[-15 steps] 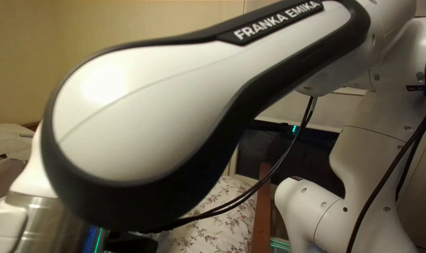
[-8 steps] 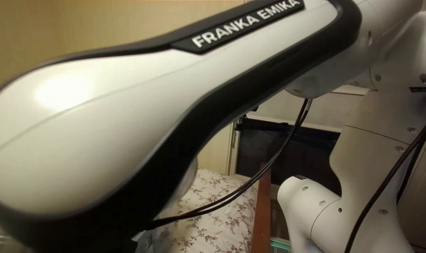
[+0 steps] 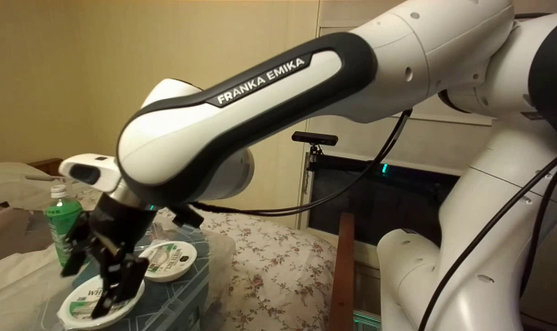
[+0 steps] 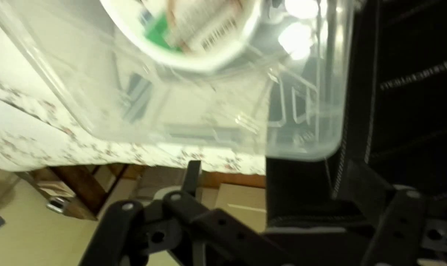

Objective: Put the white object and the bottle inside the bag

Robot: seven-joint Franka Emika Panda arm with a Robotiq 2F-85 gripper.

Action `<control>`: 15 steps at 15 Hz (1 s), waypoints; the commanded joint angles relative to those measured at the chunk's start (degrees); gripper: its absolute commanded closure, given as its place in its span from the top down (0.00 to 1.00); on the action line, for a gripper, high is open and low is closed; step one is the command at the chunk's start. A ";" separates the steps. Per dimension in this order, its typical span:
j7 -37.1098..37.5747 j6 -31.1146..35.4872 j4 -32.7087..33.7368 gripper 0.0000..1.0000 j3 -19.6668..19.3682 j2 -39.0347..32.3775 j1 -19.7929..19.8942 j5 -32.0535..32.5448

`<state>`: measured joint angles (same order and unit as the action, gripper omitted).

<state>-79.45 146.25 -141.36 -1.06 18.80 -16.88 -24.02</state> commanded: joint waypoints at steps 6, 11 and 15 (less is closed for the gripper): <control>21.63 6.42 -8.66 1.00 1.57 2.55 19.97 31.10; 29.11 -0.74 -8.28 1.00 -2.68 5.23 17.04 28.95; 26.42 -10.22 -5.39 1.00 -10.01 7.07 13.80 18.35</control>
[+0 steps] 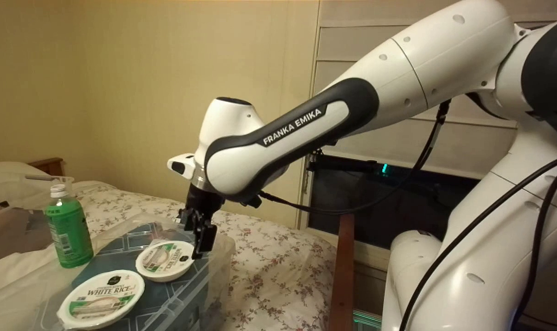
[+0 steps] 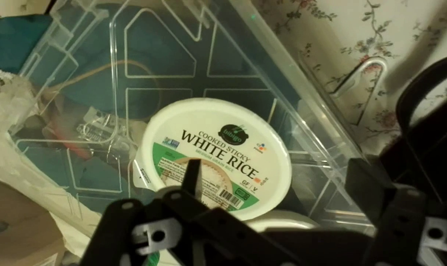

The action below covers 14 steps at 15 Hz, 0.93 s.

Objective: Put the white object and the bottle inside the bag

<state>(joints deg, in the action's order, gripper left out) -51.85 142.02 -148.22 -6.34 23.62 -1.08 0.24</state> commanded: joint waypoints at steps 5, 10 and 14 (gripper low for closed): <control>1.38 -9.57 3.49 1.00 -9.97 -0.30 -1.52 -15.07; 3.83 -4.32 2.81 1.00 -11.52 -4.24 -2.49 -28.47; 3.25 0.03 3.10 1.00 -12.12 -7.95 -2.39 -40.87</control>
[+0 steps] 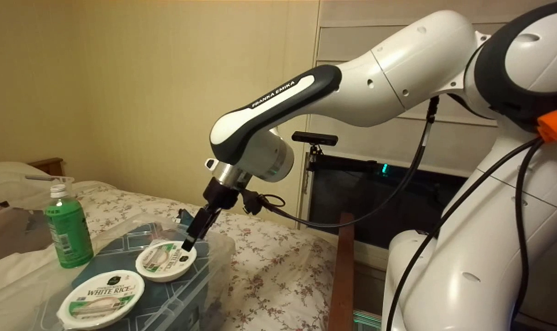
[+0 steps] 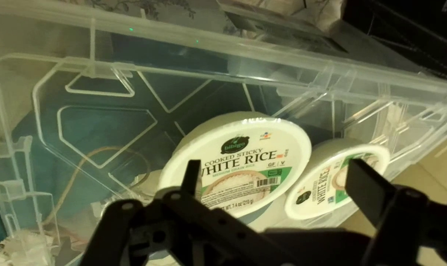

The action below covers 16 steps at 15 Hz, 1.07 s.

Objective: Put the white object and the bottle inside the bag

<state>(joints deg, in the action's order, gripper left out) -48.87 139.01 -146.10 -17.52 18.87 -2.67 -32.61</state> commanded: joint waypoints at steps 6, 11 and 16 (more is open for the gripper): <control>-1.76 10.70 1.53 1.00 -0.56 -7.35 -1.91 -28.96; -3.14 14.94 1.71 0.94 0.34 -9.37 -2.38 -33.54; -2.57 18.34 1.71 0.97 0.66 -9.93 -2.30 -31.38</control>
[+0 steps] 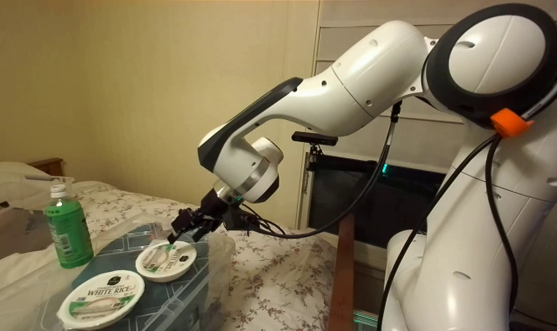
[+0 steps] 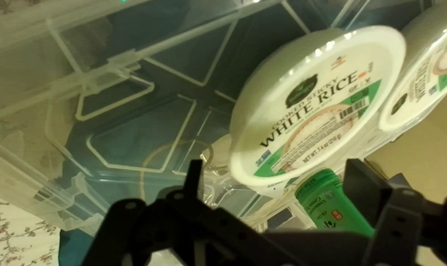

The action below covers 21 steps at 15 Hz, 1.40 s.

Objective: Put the white object and the bottle inside the bag

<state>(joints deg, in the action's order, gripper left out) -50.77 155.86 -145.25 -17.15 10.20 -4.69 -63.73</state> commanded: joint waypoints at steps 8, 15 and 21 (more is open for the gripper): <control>-0.35 -3.40 0.73 0.34 0.08 -2.40 -0.97 0.38; -1.67 -5.43 0.89 0.03 -0.96 0.80 -0.67 -1.78; -8.34 -9.38 -0.75 0.03 -2.59 8.40 -1.31 -7.04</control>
<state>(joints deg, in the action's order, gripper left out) -53.55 148.68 -144.33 -18.92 12.20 -5.44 -66.77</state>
